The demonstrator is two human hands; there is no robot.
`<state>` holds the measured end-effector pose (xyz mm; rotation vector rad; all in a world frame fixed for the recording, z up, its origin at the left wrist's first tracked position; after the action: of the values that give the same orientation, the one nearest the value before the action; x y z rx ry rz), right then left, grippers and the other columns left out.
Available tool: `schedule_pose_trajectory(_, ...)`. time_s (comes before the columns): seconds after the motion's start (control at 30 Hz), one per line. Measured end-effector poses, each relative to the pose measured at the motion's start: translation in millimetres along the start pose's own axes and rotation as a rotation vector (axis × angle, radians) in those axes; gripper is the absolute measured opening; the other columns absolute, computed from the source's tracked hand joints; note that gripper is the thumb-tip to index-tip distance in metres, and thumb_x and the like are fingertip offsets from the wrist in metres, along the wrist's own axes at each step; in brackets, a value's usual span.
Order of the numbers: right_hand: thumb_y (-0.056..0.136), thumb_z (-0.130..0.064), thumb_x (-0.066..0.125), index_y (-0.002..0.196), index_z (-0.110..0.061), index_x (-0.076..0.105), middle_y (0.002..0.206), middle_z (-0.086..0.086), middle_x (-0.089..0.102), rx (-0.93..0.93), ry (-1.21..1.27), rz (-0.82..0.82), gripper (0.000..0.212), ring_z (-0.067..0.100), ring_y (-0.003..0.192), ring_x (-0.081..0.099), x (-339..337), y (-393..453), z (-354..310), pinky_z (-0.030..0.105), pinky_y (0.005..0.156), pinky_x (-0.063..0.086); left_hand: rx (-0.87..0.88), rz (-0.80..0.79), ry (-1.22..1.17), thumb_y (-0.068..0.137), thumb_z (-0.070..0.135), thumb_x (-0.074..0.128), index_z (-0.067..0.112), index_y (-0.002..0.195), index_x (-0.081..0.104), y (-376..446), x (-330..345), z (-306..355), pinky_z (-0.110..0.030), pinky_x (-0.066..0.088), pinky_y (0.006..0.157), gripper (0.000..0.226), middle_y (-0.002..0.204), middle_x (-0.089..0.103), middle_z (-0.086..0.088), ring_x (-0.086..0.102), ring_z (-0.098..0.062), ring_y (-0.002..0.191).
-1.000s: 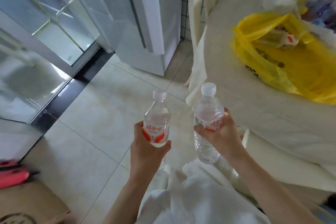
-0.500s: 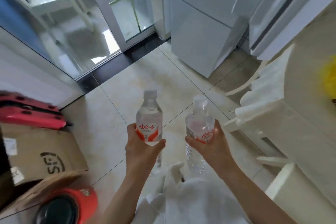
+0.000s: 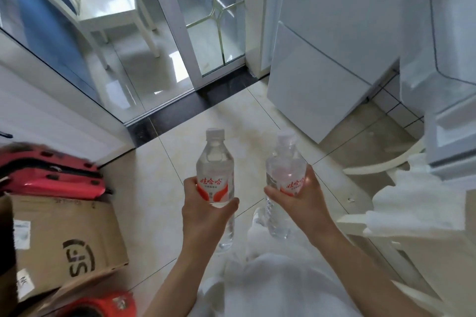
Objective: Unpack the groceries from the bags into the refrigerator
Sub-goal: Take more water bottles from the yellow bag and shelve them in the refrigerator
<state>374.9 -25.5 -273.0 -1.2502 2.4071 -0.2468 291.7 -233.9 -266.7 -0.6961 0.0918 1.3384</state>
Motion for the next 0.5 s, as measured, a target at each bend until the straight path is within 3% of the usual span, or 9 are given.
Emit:
schedule_pose_trajectory(0.23,0.067,-0.02,0.085,0.117,-0.024,0.046,0.1,-0.014,0.058,-0.055,-0.047,-0.005,0.063,-0.003,0.089,0.058,-2,93,-60,0.003,0.062,0.044,0.039,-0.004,-0.007,0.065,0.01,0.087,0.023,0.114,0.039,84,19,63,-0.009,0.039,0.064,0.07,0.094,0.051,0.018,0.054,0.001,0.083)
schedule_pose_trajectory(0.5,0.065,-0.021,0.085,0.112,-0.023,0.05,0.095,-0.009,0.064,0.039,0.004,0.126,0.058,0.001,0.081,0.063,6,190,-85,0.013,0.063,0.046,0.107,-0.112,0.028,0.063,0.009,0.088,0.023,0.11,0.042,193,40,123,-0.011,0.042,0.064,0.067,0.095,0.054,0.015,0.057,-0.001,0.086)
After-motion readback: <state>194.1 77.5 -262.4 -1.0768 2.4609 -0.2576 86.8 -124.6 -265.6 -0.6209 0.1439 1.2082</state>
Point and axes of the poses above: each hand's wrist, its own y-axis towards the middle knuckle, its own x-axis out of the palm, z = x × y, the point moved 8 cm from there along y, towards the middle knuckle
